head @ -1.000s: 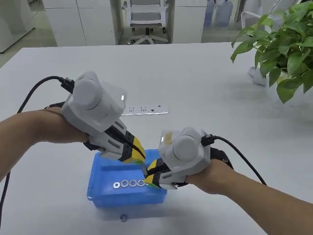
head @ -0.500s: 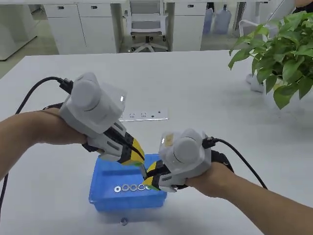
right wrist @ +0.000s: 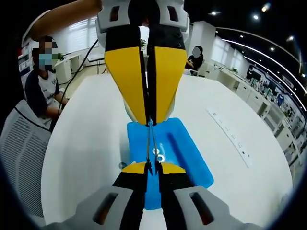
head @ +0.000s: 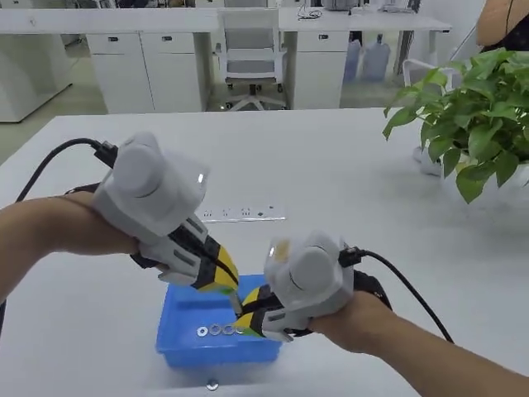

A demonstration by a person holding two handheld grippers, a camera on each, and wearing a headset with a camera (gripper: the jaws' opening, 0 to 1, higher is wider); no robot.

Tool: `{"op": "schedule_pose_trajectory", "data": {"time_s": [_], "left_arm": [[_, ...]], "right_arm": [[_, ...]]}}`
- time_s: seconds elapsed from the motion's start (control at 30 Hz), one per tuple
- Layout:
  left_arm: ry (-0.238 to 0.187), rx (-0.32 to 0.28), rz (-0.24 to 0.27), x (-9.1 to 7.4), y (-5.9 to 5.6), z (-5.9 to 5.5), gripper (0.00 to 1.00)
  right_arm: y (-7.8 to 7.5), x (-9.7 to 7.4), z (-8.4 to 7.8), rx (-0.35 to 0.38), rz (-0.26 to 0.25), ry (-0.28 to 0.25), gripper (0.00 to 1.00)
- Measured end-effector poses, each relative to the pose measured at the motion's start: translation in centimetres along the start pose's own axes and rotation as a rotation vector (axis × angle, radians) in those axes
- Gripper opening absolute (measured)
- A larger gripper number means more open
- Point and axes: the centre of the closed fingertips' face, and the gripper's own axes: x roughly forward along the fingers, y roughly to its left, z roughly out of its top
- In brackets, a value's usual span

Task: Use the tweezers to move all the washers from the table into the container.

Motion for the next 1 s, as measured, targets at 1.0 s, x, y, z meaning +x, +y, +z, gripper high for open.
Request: {"op": "schedule_pose_trajectory", "data": {"time_s": [1.0], "left_arm": [[0.028, -0.029, -0.005, -0.7, -4.3, -1.5, 0.05]], "right_arm": [[4.9, 1.3, 0.9, 0.022, 0.027, -0.037, 0.10]]}}
